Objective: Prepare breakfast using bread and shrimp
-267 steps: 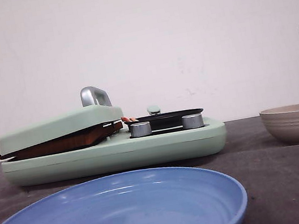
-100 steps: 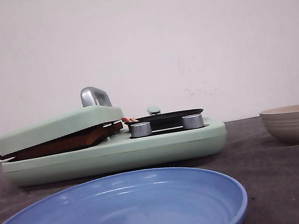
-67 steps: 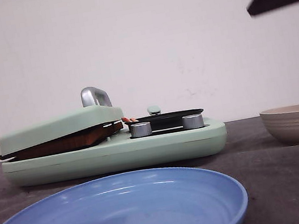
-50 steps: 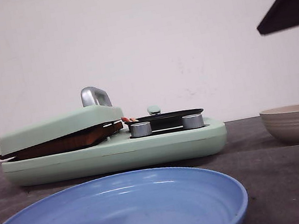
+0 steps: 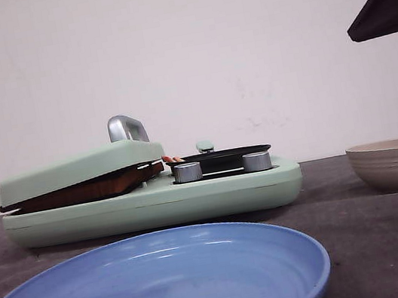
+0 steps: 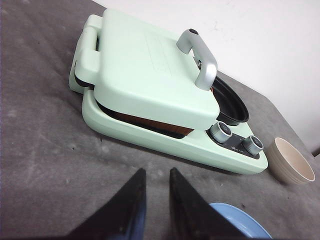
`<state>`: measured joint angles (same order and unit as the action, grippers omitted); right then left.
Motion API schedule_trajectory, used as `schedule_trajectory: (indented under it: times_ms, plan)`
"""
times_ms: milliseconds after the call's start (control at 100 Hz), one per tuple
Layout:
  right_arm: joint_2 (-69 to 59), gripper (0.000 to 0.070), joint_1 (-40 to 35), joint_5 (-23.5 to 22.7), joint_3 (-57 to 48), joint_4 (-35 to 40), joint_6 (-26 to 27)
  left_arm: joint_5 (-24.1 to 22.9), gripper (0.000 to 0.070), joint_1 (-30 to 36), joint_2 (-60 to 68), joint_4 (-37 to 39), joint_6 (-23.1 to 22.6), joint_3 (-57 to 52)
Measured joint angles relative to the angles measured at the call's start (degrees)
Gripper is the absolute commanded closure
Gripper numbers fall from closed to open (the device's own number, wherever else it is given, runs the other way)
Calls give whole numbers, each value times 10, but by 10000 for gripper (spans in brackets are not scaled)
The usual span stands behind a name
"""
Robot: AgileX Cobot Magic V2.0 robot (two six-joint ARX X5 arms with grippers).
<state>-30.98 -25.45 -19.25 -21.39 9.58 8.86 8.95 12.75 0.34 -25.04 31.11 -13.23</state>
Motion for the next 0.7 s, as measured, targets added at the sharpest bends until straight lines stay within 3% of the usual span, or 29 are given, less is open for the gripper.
schedule_trajectory:
  times_ms: [380,480,580,700]
  plan:
    - [0,696,0,0,0,0,0,0,700,-1,0,0,0,0]
    - [0,696,0,0,0,0,0,-23,700,-18,0,-10,-8,1]
    - [0,696,0,0,0,0,0,-51,700,-46,0,29,-53,23]
    - [0,696,0,0,0,0,0,-56,700,-85,0,113,-153,74]
